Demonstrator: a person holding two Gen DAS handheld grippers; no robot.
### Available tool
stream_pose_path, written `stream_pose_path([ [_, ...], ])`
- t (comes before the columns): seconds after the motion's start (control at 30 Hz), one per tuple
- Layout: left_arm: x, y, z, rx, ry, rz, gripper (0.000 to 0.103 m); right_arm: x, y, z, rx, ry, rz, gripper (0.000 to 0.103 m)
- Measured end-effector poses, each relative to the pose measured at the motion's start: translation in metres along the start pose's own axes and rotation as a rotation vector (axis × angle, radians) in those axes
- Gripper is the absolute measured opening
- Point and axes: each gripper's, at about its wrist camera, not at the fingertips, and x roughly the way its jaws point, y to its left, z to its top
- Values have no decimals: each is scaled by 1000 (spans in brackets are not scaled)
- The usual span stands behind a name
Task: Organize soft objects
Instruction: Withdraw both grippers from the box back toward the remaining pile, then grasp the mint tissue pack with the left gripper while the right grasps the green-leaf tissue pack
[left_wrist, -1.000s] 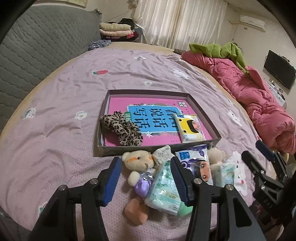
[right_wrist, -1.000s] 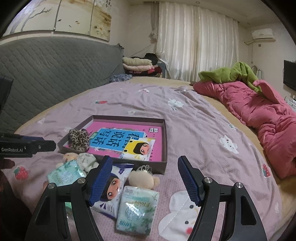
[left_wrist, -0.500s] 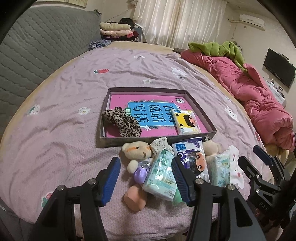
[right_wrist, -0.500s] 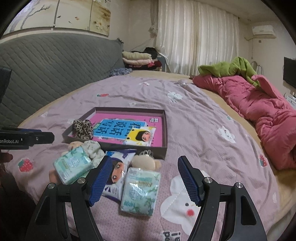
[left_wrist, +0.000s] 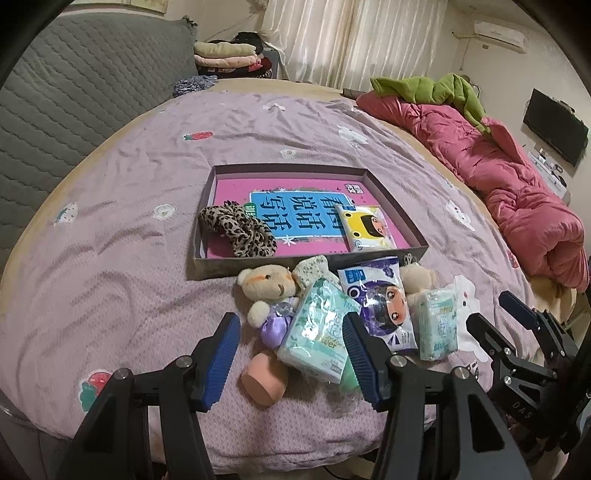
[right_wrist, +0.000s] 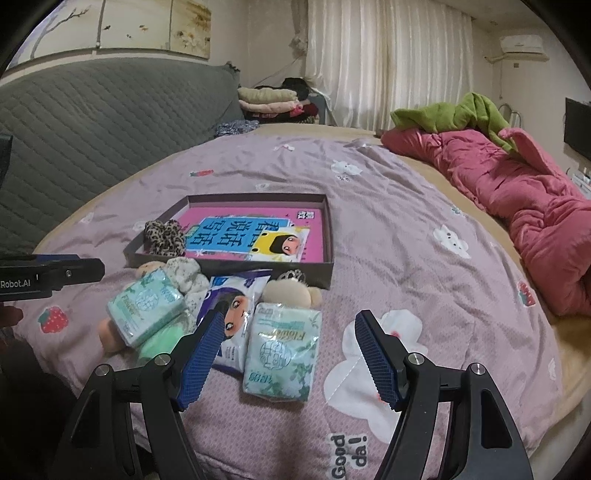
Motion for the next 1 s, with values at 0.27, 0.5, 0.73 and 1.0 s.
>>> stream_pose_path([
  [0.27, 10, -10, -8, 31, 32, -3, 57, 1, 2, -3, -3, 7, 15, 75],
  [0.5, 21, -18, -13, 59, 65, -5, 57, 5, -1, -5, 12, 23, 25, 75],
  [0.73, 32, -23, -17, 89, 91, 5, 57, 9, -3, -7, 24, 36, 34, 75],
  [1.0, 45, -29, -17, 121, 110, 27, 57, 12, -3, -9, 21, 45, 40, 75],
])
